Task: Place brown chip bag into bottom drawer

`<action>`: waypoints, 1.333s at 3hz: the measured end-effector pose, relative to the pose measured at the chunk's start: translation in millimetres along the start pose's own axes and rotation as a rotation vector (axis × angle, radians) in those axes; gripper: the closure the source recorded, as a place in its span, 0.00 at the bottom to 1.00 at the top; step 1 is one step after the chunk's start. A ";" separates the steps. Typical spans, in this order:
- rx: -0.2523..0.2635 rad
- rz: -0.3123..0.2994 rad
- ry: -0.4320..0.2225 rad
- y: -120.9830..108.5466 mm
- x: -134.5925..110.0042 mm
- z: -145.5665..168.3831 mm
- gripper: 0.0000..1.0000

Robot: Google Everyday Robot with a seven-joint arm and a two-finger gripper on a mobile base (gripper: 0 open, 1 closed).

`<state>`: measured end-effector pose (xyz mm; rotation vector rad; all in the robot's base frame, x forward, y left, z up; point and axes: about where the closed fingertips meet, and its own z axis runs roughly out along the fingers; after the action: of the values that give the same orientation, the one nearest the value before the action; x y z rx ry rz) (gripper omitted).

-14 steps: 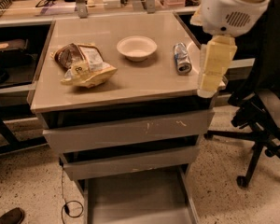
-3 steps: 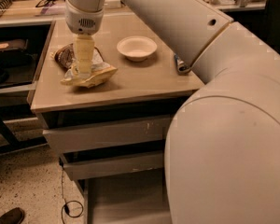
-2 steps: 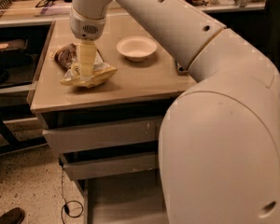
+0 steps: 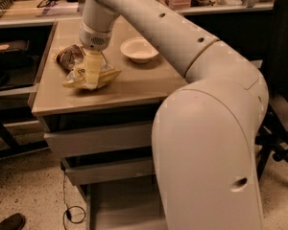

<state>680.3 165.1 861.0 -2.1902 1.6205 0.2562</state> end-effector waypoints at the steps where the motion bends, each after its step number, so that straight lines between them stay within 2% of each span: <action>1: -0.027 0.015 -0.029 -3.1 4.3 22.4 0.00; 2: -0.053 0.026 -0.071 0.1 1.6 39.5 0.00; 3: -0.053 0.026 -0.071 0.1 1.6 39.5 0.18; 4: -0.053 0.026 -0.071 0.1 1.6 39.6 0.42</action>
Offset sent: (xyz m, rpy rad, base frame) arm -0.0030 0.0310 -0.0650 0.1265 0.1474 0.0270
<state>684.2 180.4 824.7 -2.1743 1.6223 0.3842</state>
